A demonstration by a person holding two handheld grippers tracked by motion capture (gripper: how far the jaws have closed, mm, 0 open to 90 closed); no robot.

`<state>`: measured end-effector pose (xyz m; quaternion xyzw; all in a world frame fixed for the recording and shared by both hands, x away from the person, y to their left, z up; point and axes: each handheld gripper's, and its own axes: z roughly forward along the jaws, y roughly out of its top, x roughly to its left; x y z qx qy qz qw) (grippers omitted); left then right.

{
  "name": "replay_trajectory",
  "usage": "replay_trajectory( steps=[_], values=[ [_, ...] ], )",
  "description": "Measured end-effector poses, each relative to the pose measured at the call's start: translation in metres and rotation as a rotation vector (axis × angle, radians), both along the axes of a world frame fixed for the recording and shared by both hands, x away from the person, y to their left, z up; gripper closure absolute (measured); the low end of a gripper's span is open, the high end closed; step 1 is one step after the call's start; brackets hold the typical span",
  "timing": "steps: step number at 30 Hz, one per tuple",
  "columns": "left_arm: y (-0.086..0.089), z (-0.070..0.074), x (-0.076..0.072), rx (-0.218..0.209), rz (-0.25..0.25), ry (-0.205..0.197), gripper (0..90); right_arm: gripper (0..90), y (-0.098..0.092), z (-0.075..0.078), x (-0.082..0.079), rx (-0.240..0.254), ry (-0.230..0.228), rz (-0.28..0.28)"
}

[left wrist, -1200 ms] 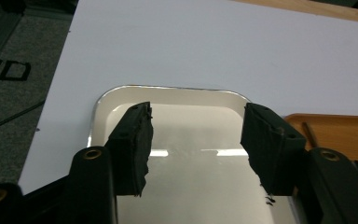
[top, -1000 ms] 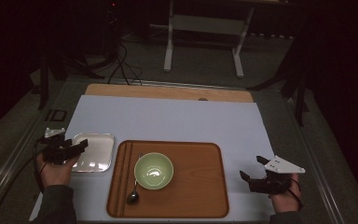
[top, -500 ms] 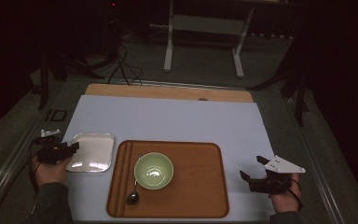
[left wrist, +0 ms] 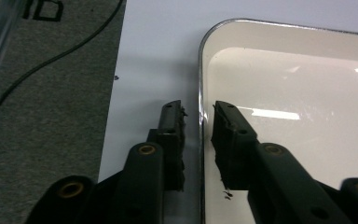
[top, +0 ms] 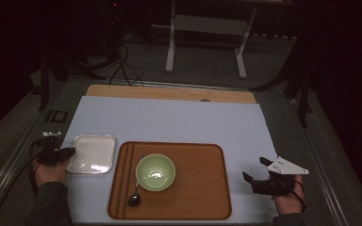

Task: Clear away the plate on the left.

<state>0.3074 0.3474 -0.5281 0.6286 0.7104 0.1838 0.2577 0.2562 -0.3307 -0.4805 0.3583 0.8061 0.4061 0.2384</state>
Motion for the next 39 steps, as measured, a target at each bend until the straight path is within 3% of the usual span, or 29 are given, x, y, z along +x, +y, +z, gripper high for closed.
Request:
replay_trajectory(
  steps=[8,15,17,20,25,26,31,32,39],
  values=[
    [0.003,0.003,0.001,-0.042,-0.04,0.037,85.2,13.7,0.0,0.0,0.0,-0.002,0.002,0.001],
    [0.006,0.007,0.0,-0.108,-0.072,0.116,85.4,13.7,0.0,0.0,0.001,-0.004,0.004,0.0],
    [0.008,0.007,0.001,-0.143,-0.1,0.147,85.0,13.7,0.001,-0.001,0.001,-0.005,0.005,0.001],
    [0.009,0.008,0.0,-0.147,-0.146,0.175,84.7,13.7,0.001,-0.001,0.001,-0.007,0.008,0.002],
    [0.011,0.007,-0.001,-0.166,-0.145,0.173,85.6,13.7,0.001,0.0,0.001,-0.007,0.005,0.001],
    [0.012,0.006,-0.001,-0.218,-0.134,0.158,88.0,13.7,0.0,0.0,0.001,-0.005,0.005,0.0],
    [0.015,0.005,-0.003,-0.249,-0.115,0.15,89.5,13.7,-0.001,0.0,0.001,-0.003,0.006,-0.003],
    [0.017,0.005,-0.005,-0.271,-0.108,0.138,89.7,13.7,-0.001,0.0,0.001,-0.001,0.005,-0.004],
    [0.017,0.013,-0.008,-0.272,-0.115,0.103,89.7,13.7,-0.001,0.0,0.0,0.001,0.005,-0.007]
  ],
)
